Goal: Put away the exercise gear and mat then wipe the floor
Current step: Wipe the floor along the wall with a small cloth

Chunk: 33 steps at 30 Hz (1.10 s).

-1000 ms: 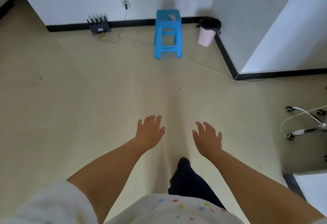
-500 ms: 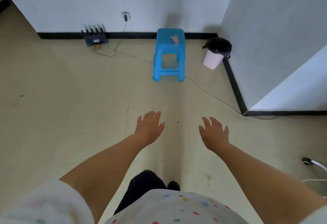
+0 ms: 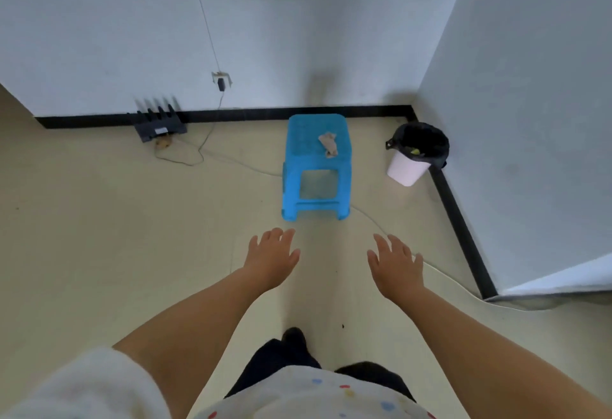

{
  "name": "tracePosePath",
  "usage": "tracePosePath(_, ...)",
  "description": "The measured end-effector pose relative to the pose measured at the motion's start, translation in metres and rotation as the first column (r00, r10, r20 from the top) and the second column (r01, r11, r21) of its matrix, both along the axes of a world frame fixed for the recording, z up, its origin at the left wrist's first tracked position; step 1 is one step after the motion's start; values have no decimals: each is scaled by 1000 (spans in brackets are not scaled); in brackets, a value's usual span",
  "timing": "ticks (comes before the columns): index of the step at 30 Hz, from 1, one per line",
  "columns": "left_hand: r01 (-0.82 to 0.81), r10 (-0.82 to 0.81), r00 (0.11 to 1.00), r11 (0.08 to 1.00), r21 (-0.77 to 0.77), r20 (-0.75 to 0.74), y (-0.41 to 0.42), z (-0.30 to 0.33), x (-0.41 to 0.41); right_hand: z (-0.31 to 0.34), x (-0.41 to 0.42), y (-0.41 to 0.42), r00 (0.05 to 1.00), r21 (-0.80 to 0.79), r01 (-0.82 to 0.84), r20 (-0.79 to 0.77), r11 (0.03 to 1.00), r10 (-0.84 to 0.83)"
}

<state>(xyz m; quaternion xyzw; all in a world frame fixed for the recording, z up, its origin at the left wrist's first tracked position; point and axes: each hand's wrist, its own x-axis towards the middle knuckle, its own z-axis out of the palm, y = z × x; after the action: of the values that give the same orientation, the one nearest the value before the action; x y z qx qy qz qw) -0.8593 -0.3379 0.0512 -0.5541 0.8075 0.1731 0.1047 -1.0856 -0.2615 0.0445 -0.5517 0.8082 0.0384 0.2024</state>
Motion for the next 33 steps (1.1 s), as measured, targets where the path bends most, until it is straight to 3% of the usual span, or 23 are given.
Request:
tracePosePath(8, 27, -26, 1000, 998, 56, -13, -148, -9, -46, -10, -39, -155, 1000, 68, -12, -10, 998, 13)
tracePosePath(17, -171, 176, 984, 964, 205, -6, -314, -54, -112, -42, -109, -357, 972, 135, -235, 50, 963, 230)
tracePosePath(22, -167, 179, 983, 963, 210, -42, -374, -69, -156, -59, -141, -452, 946, 214, -324, 98, 921, 310)
tracePosePath(28, -201, 207, 978, 950, 240, 1, -439, -147, -169, -132, -129, -538, 933, 256, -337, 217, 906, 285)
tracePosePath(33, -156, 155, 988, 953, 261, 28, -480, -229, -175, -208, -114, -585, 935, 166, -302, 241, 939, 259)
